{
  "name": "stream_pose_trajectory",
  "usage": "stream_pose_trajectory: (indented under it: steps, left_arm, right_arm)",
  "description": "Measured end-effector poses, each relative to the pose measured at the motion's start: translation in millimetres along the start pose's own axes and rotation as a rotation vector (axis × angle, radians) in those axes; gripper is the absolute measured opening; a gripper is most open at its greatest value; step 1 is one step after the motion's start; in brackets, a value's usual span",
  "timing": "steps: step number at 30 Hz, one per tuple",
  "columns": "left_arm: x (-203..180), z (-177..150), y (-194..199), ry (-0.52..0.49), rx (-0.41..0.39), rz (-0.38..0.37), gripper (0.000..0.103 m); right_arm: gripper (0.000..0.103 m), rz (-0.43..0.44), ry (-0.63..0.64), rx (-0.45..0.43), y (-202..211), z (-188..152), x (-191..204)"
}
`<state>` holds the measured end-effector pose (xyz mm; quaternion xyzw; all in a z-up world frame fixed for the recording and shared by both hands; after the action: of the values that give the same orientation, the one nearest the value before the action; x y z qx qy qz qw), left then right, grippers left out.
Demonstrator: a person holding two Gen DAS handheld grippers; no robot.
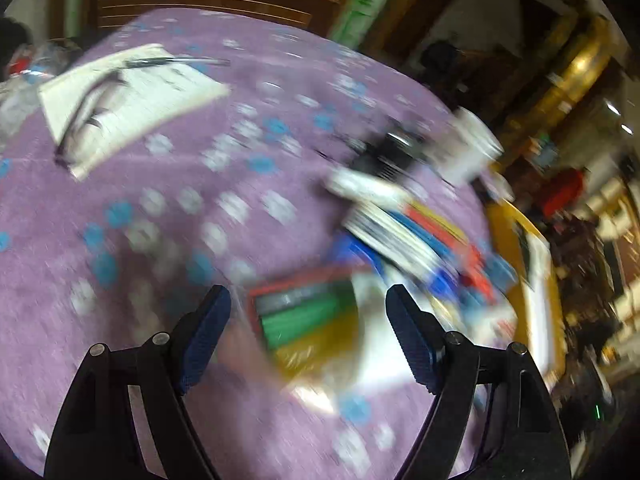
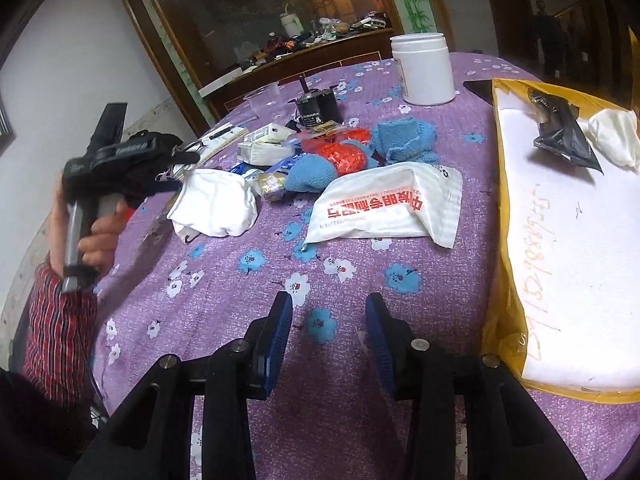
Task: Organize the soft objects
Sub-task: 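Move the left gripper to the clear bag of coloured strips, then grasp the clear bag of coloured strips with the left gripper and lift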
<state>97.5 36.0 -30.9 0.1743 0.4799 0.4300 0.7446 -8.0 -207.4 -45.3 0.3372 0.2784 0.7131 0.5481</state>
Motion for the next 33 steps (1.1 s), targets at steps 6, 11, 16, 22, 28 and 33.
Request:
stream_pose_trajectory:
  steps: [6, 11, 16, 22, 28, 33]
  left_arm:
    - [-94, -84, 11, -0.283, 0.129, -0.182, 0.08]
    - [-74, -58, 31, -0.301, -0.005, 0.014, 0.08]
    - [-31, -9, 18, -0.171, -0.048, 0.073, 0.08]
    - [-68, -30, -28, -0.211, 0.067, -0.043, 0.08]
    - [-157, -97, -25, -0.456, 0.176, -0.287, 0.08]
    - [-134, -62, 4, -0.437, 0.077, -0.189, 0.08]
  right_arm:
    - [0.04, 0.02, -0.011, -0.002, 1, 1, 0]
    - [0.04, 0.034, -0.027, -0.004, 4, 0, -2]
    - [0.04, 0.048, -0.038, -0.007, 6, -2, -5]
    - [0.04, 0.046, -0.045, -0.013, 7, -1, -6]
    - [0.04, 0.048, -0.072, -0.02, 8, 0, -11]
    - [0.04, 0.047, -0.092, -0.022, 7, 2, -14]
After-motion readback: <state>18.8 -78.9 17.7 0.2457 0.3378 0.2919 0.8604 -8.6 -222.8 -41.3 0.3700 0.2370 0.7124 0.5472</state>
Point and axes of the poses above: each gripper's, at about its wrist camera, not at the fingertips, and y roughly against the way its jaws point, x to its left, z to its top, the point moved 10 cm from there along -y, roughly the way its jaws point, and after that the axes turned 12 degrees about -z, right-handed, at the moved point
